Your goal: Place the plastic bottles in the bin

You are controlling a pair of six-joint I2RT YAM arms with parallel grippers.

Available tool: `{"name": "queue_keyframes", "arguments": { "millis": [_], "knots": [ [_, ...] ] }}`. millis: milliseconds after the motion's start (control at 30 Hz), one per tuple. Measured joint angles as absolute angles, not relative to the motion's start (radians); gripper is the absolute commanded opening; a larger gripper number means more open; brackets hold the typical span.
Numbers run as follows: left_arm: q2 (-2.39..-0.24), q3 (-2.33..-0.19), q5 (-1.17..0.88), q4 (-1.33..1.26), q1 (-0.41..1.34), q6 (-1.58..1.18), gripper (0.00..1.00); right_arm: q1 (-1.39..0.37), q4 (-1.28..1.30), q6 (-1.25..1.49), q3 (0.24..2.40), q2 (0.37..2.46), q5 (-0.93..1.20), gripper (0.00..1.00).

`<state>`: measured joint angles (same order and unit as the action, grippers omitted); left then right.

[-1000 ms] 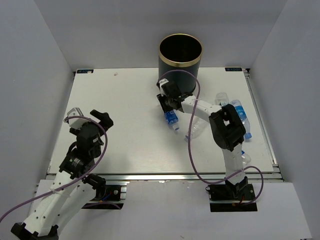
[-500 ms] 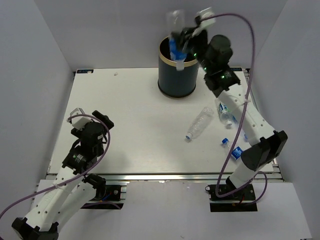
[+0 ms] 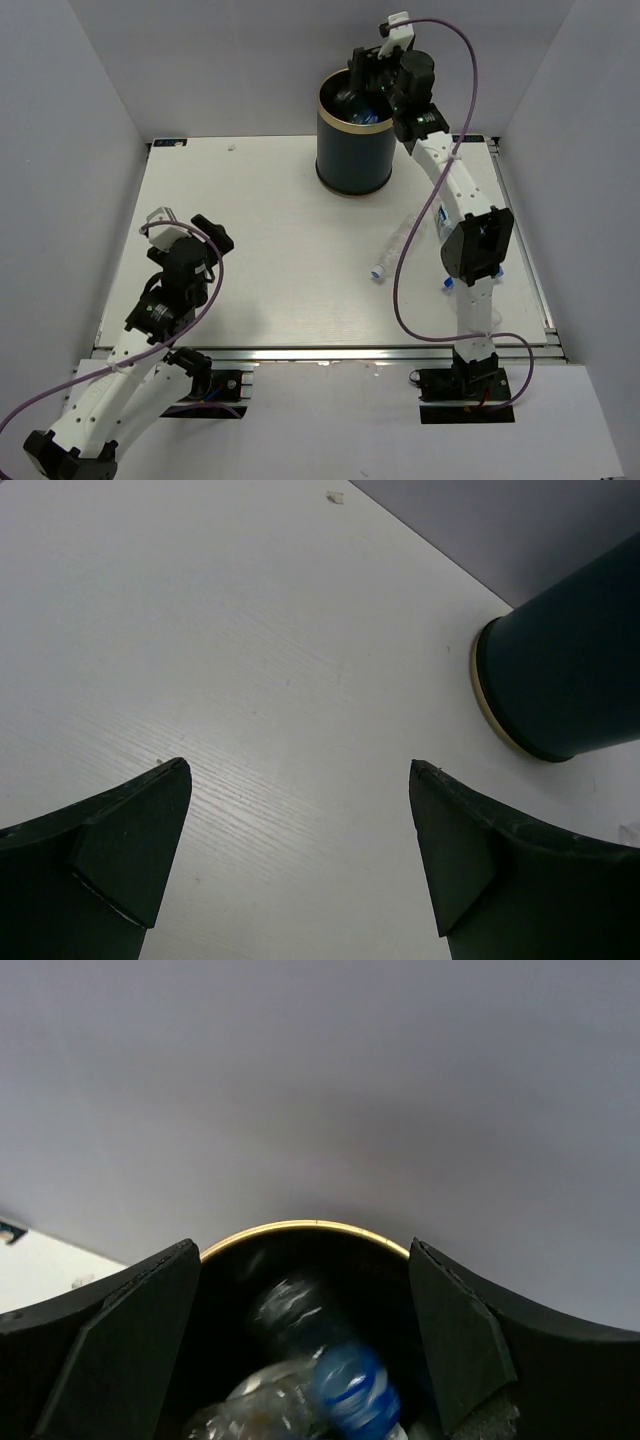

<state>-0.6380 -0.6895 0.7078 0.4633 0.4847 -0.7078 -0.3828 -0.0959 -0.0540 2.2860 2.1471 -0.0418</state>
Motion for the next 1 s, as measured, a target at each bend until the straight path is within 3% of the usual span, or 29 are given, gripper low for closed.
{"name": "queue_keyframes", "arguments": {
  "millis": [200, 300, 500, 600, 1000],
  "knots": [
    [-0.694, -0.729, 0.661, 0.447, 0.485, -0.684, 0.98, -0.385, -0.009, -0.086, 2.112, 1.989, 0.006, 0.89],
    [-0.711, -0.731, 0.649, 0.45, 0.485, -0.687, 0.98, -0.386, 0.088, -0.109, 1.967, 1.805, 0.029, 0.89],
    [-0.71, -0.704, 0.63, 0.439, 0.485, -0.711, 0.98, -0.388, 0.077, 0.042, 1.217, 1.172, -0.062, 0.89],
    [-0.707, -0.679, 0.6, 0.434, 0.485, -0.717, 0.98, -0.385, 0.096, 0.184, 0.949, 1.003, -0.131, 0.89],
    [-0.702, -0.672, 0.526, 0.433, 0.485, -0.74, 0.98, -0.377, 0.185, 0.5, 0.737, 1.221, -0.237, 0.89]
  ]
}}
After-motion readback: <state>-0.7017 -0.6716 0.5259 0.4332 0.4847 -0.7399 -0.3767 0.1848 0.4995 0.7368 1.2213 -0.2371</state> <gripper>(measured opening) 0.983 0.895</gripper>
